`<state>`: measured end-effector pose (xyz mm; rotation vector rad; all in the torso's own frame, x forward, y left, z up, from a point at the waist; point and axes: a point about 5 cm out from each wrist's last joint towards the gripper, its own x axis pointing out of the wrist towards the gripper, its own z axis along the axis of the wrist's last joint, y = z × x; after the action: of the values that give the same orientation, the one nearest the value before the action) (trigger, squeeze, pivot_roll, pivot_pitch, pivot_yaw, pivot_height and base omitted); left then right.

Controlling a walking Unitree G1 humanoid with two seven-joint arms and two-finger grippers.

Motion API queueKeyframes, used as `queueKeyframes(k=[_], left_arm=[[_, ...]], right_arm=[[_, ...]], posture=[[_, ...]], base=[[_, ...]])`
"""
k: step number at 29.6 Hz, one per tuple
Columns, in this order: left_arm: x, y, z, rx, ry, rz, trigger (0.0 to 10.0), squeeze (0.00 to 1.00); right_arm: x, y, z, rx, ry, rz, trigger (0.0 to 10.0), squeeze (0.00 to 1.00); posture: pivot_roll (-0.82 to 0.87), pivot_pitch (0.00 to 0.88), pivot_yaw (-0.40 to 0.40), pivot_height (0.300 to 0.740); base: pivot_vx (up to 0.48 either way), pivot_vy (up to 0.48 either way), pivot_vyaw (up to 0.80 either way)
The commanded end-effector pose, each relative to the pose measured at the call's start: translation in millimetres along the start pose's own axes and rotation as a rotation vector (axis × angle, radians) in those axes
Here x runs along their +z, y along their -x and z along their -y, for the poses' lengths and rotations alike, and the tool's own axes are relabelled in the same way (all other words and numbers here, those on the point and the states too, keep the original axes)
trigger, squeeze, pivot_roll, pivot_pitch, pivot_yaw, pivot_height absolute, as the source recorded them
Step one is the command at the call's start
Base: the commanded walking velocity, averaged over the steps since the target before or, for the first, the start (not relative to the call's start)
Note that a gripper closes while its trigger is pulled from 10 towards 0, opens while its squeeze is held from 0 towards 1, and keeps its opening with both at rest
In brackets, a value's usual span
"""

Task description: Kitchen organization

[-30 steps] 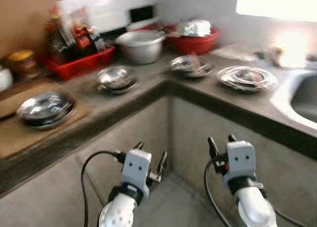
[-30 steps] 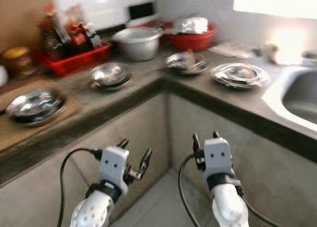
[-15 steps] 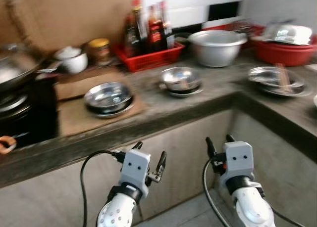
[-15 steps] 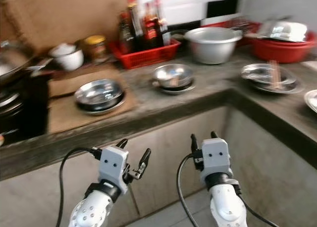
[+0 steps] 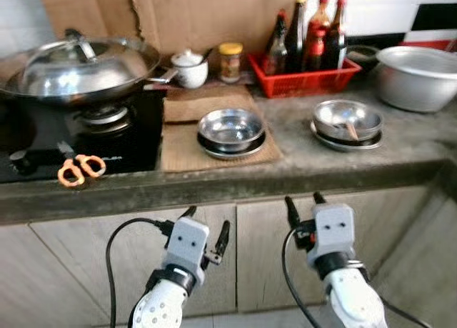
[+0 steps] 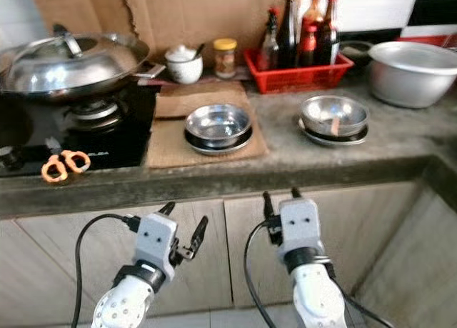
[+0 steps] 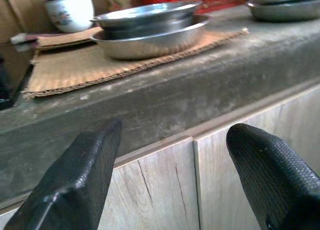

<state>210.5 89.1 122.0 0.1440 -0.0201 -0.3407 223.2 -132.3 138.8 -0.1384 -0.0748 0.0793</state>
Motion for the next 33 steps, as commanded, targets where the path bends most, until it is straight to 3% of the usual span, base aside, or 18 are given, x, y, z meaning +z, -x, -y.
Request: queueKeyframes(k=[1, 15, 23, 26, 33], left_arm=[[0.4, -0.1, -3.5, 0.019, 0.007, -0.004, 10.0, 0.00], [12.8, -8.4, -6.9, 0.036, 0.003, 0.058, 10.0, 0.00], [20.1, -12.2, -11.8, 0.055, -0.006, 0.087, 10.0, 0.00], [22.3, -14.5, -13.7, 0.066, -0.015, 0.095, 10.0, 0.00], [20.9, -15.9, -13.6, 0.076, -0.011, 0.089, 10.0, 0.00]], right_arm=[[3.1, -2.2, 0.7, -0.006, -0.015, 0.012, 10.0, 0.00], [12.5, -13.6, 8.3, -0.010, -0.035, 0.056, 10.0, 0.00], [30.3, -21.5, 6.8, 0.032, -0.066, 0.118, 10.0, 0.00], [47.6, -31.3, 7.6, 0.075, -0.058, 0.174, 10.0, 0.00], [63.5, -51.5, 10.5, 0.122, -0.002, 0.206, 10.0, 0.00]], posture=[[0.03, 0.027, -0.015, 0.740], [0.04, 0.009, -0.020, 0.740], [0.04, 0.007, -0.013, 0.740], [0.04, 0.015, -0.016, 0.740], [0.04, 0.031, -0.028, 0.740]], base=[[0.000, 0.000, 0.80], [0.000, 0.000, 0.11], [0.000, 0.000, 0.00], [0.000, 0.000, 0.00], [0.000, 0.000, 0.00]])
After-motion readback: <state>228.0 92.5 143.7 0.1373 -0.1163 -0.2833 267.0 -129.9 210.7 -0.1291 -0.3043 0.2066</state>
